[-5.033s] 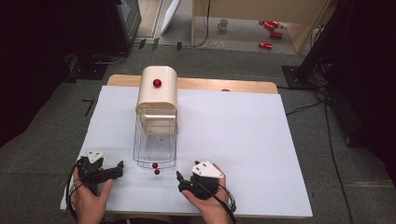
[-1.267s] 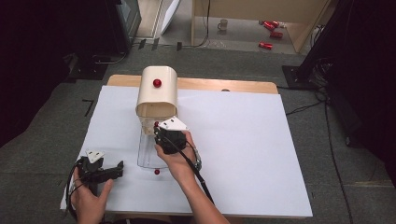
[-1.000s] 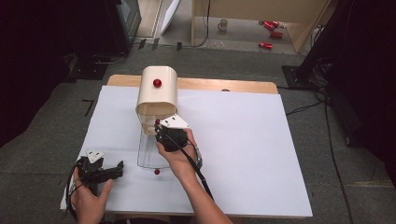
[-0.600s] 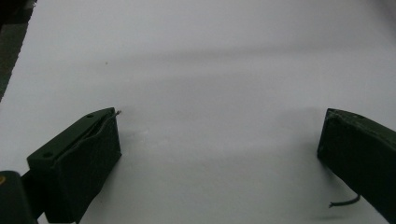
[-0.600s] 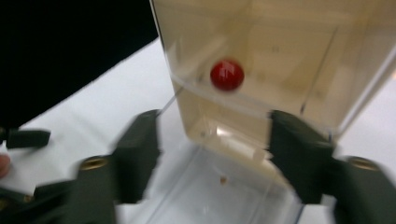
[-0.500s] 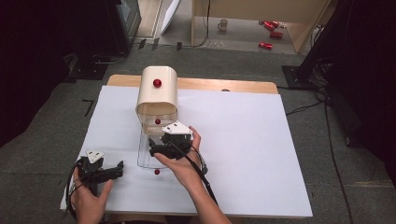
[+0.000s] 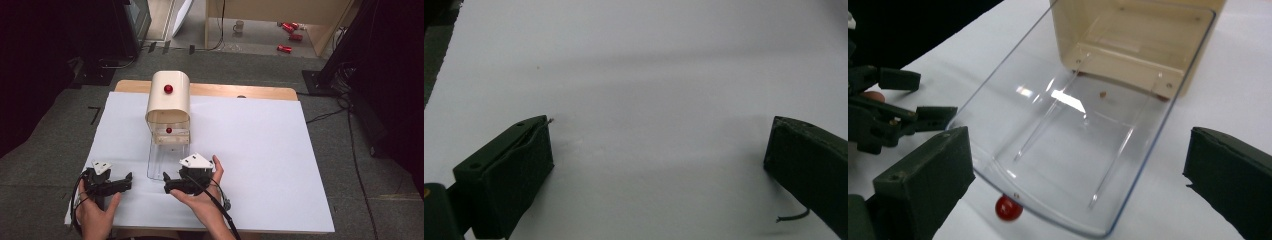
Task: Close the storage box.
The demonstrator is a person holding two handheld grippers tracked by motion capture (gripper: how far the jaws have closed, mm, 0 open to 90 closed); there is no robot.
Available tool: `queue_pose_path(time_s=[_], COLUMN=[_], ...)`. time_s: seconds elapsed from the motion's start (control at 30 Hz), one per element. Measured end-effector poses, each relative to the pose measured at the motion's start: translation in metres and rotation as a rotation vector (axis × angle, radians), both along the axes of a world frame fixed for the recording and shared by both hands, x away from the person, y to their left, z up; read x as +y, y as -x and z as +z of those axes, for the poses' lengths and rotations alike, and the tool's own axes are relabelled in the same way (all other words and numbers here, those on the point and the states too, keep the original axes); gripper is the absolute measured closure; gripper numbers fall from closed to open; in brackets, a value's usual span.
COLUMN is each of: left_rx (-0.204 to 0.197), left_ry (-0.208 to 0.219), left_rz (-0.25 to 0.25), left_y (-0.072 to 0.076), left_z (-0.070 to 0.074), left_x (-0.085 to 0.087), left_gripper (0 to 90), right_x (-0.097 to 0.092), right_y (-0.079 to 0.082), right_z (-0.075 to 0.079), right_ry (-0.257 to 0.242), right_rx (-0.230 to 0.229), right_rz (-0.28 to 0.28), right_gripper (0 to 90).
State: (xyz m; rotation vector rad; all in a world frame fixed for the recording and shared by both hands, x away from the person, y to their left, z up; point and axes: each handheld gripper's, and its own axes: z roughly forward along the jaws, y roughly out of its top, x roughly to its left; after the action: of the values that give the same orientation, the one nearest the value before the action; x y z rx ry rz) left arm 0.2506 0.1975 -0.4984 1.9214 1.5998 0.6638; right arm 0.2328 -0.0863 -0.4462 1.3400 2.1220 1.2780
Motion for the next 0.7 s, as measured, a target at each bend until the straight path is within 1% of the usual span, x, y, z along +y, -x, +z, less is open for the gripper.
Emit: queue_pose_path(time_s=[0.17,0.37,0.47,0.57,0.6,0.7], left_rx=[-0.001,-0.001,-0.001,-0.001,-0.001,0.000], left_ry=[0.000,0.001,0.002,0.001,0.001,0.001], left_rz=[0.000,0.001,0.001,0.000,0.001,0.001], left_y=[0.000,0.000,0.000,0.000,0.000,0.000], left_z=[0.000,0.000,0.000,0.000,0.000,0.000], left_x=[0.000,0.000,0.000,0.000,0.000,0.000], left_gripper=[0.0,0.0,0.0,0.0,0.0,0.0], right_x=[-0.001,-0.001,0.002,0.004,0.004,0.006], right_y=[0.013,0.022,0.027,0.031,0.032,0.036], right_z=[-0.013,-0.028,-0.036,-0.042,-0.044,-0.048], right_ry=[0.006,-0.011,-0.011,-0.009,-0.011,-0.007], right_rx=[0.011,0.046,0.063,0.067,0.068,0.059], right_rz=[-0.001,-0.006,-0.010,-0.015,-0.013,-0.032], right_gripper=[0.0,0.0,0.0,0.0,0.7,9.3])
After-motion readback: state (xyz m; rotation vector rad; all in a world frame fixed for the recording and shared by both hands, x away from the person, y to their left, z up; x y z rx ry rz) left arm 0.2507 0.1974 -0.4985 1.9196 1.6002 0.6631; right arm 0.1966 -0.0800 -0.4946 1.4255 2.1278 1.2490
